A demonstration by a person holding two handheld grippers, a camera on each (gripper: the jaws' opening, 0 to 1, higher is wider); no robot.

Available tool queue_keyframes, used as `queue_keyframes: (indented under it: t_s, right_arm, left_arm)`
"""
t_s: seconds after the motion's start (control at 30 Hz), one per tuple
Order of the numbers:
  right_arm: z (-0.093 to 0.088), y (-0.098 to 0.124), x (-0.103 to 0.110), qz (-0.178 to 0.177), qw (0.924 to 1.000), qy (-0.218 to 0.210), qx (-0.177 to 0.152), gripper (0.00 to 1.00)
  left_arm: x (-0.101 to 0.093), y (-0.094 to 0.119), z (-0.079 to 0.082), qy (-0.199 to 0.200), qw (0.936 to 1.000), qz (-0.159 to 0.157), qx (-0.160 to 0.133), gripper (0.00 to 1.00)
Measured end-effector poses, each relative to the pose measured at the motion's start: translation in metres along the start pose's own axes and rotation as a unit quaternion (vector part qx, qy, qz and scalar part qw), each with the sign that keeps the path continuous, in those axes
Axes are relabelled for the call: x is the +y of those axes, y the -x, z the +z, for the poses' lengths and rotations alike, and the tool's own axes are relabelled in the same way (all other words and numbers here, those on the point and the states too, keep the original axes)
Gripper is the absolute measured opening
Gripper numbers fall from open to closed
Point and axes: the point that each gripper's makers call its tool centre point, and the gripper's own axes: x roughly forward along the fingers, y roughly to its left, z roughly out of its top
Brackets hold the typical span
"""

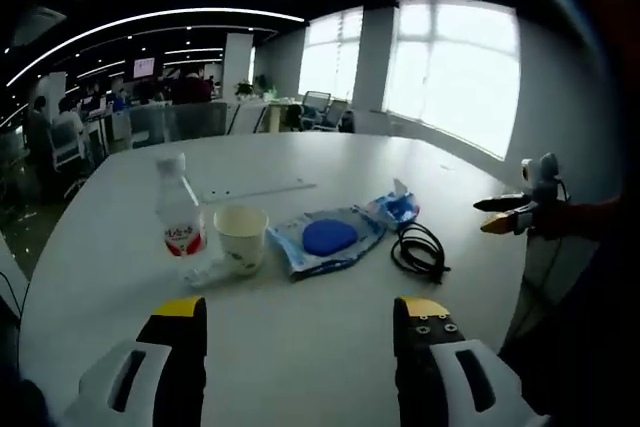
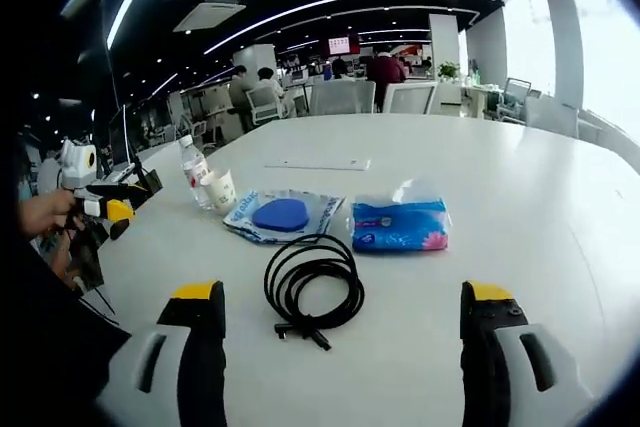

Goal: Arrange the tabletop items into an orderly group along one side of the table until the central work area is clear of visible clutter.

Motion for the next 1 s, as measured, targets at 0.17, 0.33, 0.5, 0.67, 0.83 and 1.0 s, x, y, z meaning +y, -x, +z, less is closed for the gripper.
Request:
queue_keyframes:
  t_s: [0.17,0.33,0.5,0.67,0.83,1.0]
  right_arm:
    - [-0.002,0.006,0.004,0.011,0.9998,0.011,0.008,0.99]
    - [0.001,0.013,0.011,0.020,0.9996,0.016,0.012,0.99]
    - [0.006,0.019,0.017,0.031,0.9992,0.020,0.016,0.99]
    - [0.007,0.022,0.021,0.042,0.9987,0.020,0.022,0.99]
    - [0.007,0.023,0.027,0.058,0.9976,0.023,0.031,1.00]
    - [0.006,0.023,0.028,0.059,0.9971,0.026,0.041,1.00]
  left_arm:
    - [0.002,0.009,0.002,0.006,1.0000,-0.006,-0.002,0.87]
    - [0.008,0.016,-0.003,0.005,1.0000,-0.006,0.000,0.90]
    - [0.012,0.026,-0.006,0.012,0.9999,-0.007,0.002,0.94]
    - [0.007,0.033,-0.006,-0.002,0.9996,-0.027,0.007,0.96]
    - [0.006,0.036,-0.004,-0.005,0.9992,-0.036,0.013,0.99]
    - [0.008,0.036,-0.008,-0.006,0.9991,-0.036,0.024,0.99]
